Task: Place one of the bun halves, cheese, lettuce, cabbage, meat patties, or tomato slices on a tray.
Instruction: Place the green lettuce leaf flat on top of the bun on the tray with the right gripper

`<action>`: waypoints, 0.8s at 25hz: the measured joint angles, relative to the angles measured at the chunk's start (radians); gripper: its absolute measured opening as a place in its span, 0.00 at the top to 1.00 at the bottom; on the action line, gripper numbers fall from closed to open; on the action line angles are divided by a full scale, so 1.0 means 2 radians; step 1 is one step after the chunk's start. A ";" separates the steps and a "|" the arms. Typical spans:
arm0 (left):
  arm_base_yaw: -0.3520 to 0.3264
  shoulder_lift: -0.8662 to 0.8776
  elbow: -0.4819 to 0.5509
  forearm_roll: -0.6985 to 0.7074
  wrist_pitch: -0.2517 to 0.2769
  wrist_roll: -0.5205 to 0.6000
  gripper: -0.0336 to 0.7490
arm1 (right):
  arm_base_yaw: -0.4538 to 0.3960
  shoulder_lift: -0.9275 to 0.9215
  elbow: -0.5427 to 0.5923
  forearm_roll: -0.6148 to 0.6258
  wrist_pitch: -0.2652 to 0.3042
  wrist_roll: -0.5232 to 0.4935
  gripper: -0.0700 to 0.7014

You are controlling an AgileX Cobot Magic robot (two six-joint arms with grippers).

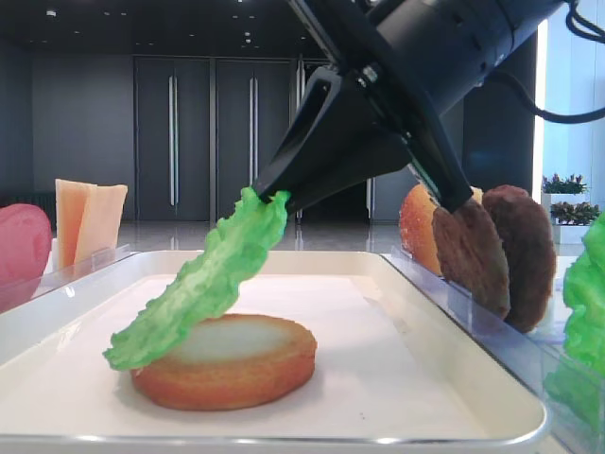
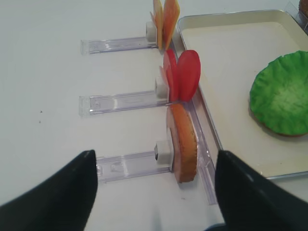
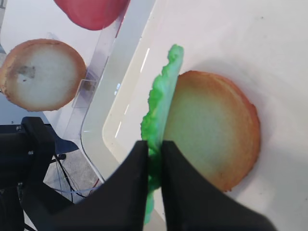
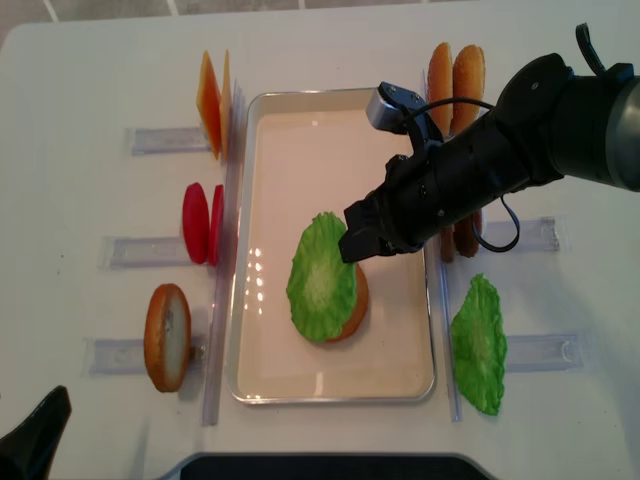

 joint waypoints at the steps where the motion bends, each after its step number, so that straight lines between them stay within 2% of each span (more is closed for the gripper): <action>1: 0.000 0.000 0.000 0.000 0.000 0.000 0.22 | 0.000 0.000 0.000 -0.001 0.000 0.000 0.79; 11: 0.000 0.000 0.000 0.000 0.000 0.000 0.22 | 0.000 0.000 0.000 -0.002 0.007 0.001 0.43; 20: 0.000 0.000 0.000 0.000 0.000 0.000 0.22 | 0.000 0.000 0.000 -0.002 0.023 0.021 0.24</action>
